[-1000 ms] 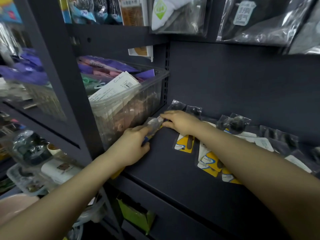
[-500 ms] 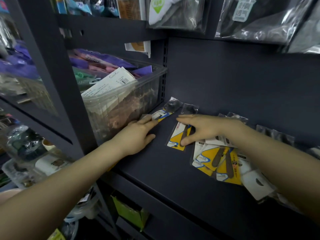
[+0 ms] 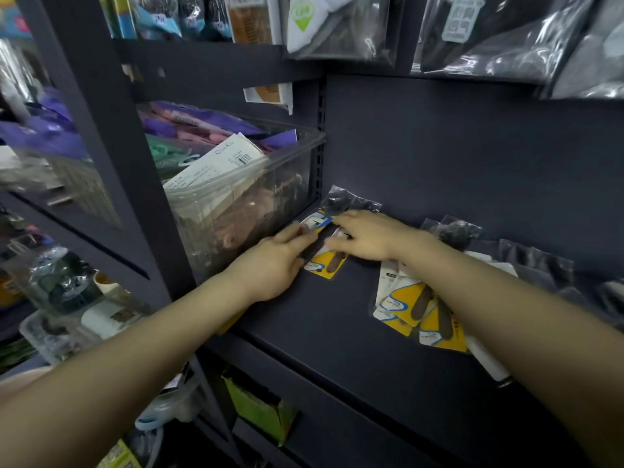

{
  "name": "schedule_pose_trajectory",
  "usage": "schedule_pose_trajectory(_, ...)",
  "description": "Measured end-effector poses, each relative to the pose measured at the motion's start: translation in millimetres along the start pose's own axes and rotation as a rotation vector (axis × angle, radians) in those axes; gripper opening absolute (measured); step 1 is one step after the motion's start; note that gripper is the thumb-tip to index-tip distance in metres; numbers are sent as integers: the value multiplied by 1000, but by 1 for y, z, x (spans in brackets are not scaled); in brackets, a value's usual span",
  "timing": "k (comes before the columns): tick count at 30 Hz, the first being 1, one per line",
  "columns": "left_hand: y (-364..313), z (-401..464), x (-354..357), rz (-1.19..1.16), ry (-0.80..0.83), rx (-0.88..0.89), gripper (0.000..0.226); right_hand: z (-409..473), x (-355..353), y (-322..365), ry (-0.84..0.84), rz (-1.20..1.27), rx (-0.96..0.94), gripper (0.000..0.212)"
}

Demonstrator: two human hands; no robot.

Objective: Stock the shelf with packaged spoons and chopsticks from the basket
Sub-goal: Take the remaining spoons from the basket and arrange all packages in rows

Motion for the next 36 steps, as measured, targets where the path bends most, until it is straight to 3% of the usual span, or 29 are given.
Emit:
schedule_pose_trajectory(3, 0, -18, -12, 67, -38, -43, 69, 7, -13, 13, -115, 48, -91, 44)
schedule_pose_trajectory(8, 6, -64, -7, 190, -32, -1, 74, 12, 12, 33, 148, 180, -148, 58)
schedule_pose_trajectory(11, 19, -67, 2, 145, 12, -22, 63, 11, 14, 28, 154, 164, -126, 60)
schedule_pose_trajectory(14, 17, -66, 0, 138, -46, 23, 74, 12, 18, 26, 157, 83, -165, 57)
schedule_pose_trajectory(19, 21, -65, 5, 155, -7, -12, 76, 14, 25, 23, 172, 35, -141, 56)
schedule_pose_trajectory(23, 14, -62, -4, 150, -96, 24, 64, -11, -11, 19, 2, 229, -162, 52)
schedule_pose_trajectory(25, 1, -60, -13, 85, -188, 82, 64, -40, -34, 5, -40, 187, -197, 47)
schedule_pose_trajectory(26, -8, -57, -17, 27, -205, 110, 63, -56, -39, -4, 18, 141, -187, 49)
schedule_pose_trajectory(30, -55, -35, -20, -163, -197, 217, 47, -118, -19, -36, 424, 43, -24, 71)
schedule_pose_trajectory(36, -109, 7, 8, -348, 49, 116, 45, -138, -15, -44, 232, 198, -3, 66)
Point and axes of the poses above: each hand's wrist, its own z-axis towards the middle knuckle, its own x-axis out of the palm, y = z × x, the point moved 7 cm from there along z, towards the middle knuckle, and after that the axes turned 3 degrees about z, right-handed, at the moved point
